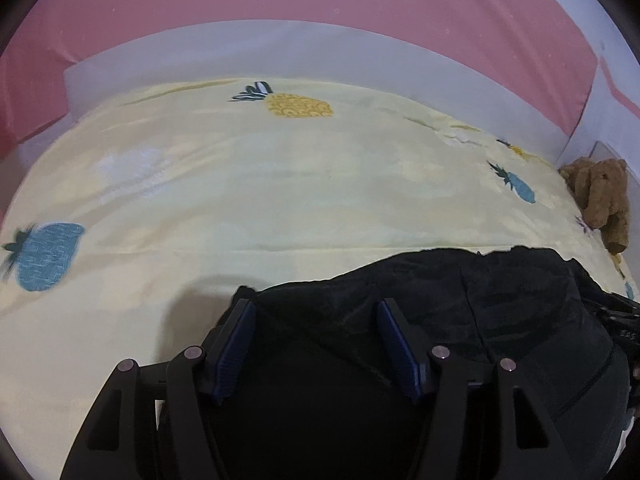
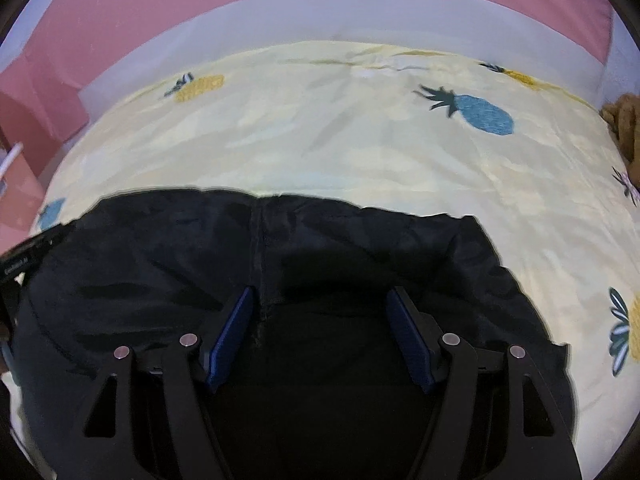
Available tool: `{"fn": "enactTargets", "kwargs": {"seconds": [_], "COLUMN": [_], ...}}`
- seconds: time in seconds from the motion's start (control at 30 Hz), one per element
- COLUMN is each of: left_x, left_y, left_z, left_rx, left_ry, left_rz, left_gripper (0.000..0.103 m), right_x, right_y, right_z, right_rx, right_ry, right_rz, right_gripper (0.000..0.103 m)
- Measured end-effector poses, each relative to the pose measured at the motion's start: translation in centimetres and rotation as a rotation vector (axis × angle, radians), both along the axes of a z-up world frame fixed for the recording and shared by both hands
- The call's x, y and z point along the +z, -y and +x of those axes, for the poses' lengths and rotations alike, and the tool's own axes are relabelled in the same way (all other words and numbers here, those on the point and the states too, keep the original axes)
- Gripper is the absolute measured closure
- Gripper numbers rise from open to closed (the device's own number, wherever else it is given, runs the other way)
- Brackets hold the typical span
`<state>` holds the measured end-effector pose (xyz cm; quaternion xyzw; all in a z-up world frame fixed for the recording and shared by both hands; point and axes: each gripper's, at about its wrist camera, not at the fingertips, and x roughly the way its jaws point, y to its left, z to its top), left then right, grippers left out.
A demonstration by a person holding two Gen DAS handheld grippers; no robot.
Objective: Fold large clothes
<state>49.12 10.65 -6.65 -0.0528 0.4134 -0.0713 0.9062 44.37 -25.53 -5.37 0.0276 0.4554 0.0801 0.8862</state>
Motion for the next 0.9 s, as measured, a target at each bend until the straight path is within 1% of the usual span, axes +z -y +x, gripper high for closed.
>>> {"fn": "enactTargets", "kwargs": {"seconds": [0.1, 0.17, 0.2, 0.23, 0.27, 0.3, 0.33, 0.37, 0.43, 0.5, 0.53, 0.6, 0.63, 0.7, 0.77, 0.8, 0.83, 0.9], "left_x": [2.5, 3.2, 2.8, 2.3, 0.9, 0.0, -0.4, -0.7, -1.1, -1.2, -1.1, -0.3, 0.2, 2.2, 3.8, 4.4, 4.7, 4.8], "left_y": [-1.3, -2.4, -2.8, -2.9, -3.0, -3.2, -3.4, -3.4, -2.9, -2.2, -2.1, -2.1, -2.1, -2.3, -1.9, -1.4, -0.7, 1.6], "left_z": [-2.3, -4.5, -5.5, -5.6, -5.5, -5.3, -5.1, -4.9, -4.3, -3.6, -3.5, -3.7, -4.1, -6.1, -8.4, -9.7, -10.6, -11.5], "left_rx": [-0.009, -0.024, -0.030, -0.030, -0.030, -0.024, -0.016, -0.005, 0.002, 0.003, 0.005, 0.019, 0.025, 0.016, -0.004, -0.023, -0.052, -0.114], "left_ry": [0.068, 0.121, 0.136, 0.125, 0.102, 0.099, 0.104, 0.113, 0.117, 0.108, 0.102, 0.080, 0.082, 0.129, 0.169, 0.187, 0.196, 0.177], "left_rz": [-0.056, -0.086, -0.093, -0.093, -0.093, -0.109, -0.125, -0.142, -0.125, -0.083, -0.073, -0.050, -0.043, -0.062, -0.053, -0.055, -0.076, -0.109], "left_gripper": [0.040, 0.040, 0.040, 0.040, 0.039, 0.039, 0.038, 0.038, 0.038, 0.038, 0.038, 0.038, 0.039, 0.039, 0.039, 0.040, 0.040, 0.040], "right_x": [2.3, 2.5, 2.0, 1.2, 0.1, -0.5, -1.1, -1.6, -2.4, -2.5, -2.3, -1.2, -0.5, 1.6, 3.1, 3.6, 3.9, 3.7], "right_y": [2.3, 4.5, 5.5, 6.2, 7.0, 7.5, 7.8, 7.6, 7.1, 7.1, 7.1, 7.4, 7.4, 7.7, 7.5, 7.2, 6.7, 5.0], "right_z": [-1.8, -3.2, -3.6, -3.5, -3.4, -3.3, -3.4, -3.4, -3.3, -3.0, -2.9, -3.1, -3.7, -5.7, -7.9, -8.8, -9.7, -10.3], "right_rx": [-0.022, -0.054, -0.068, -0.086, -0.108, -0.115, -0.124, -0.128, -0.133, -0.139, -0.138, -0.147, -0.156, -0.154, -0.134, -0.116, -0.093, -0.046], "right_ry": [0.054, 0.078, 0.081, 0.075, 0.067, 0.070, 0.084, 0.106, 0.122, 0.121, 0.116, 0.103, 0.107, 0.145, 0.177, 0.190, 0.198, 0.175], "right_rz": [0.029, 0.026, 0.015, 0.006, 0.019, 0.051, 0.068, 0.053, 0.029, 0.024, 0.023, 0.015, 0.011, 0.022, 0.023, 0.029, 0.040, 0.041], "right_gripper": [0.035, 0.035, 0.035, 0.035, 0.035, 0.035, 0.035, 0.035, 0.035, 0.035, 0.035, 0.035, 0.035, 0.035, 0.035, 0.035, 0.035, 0.035]}}
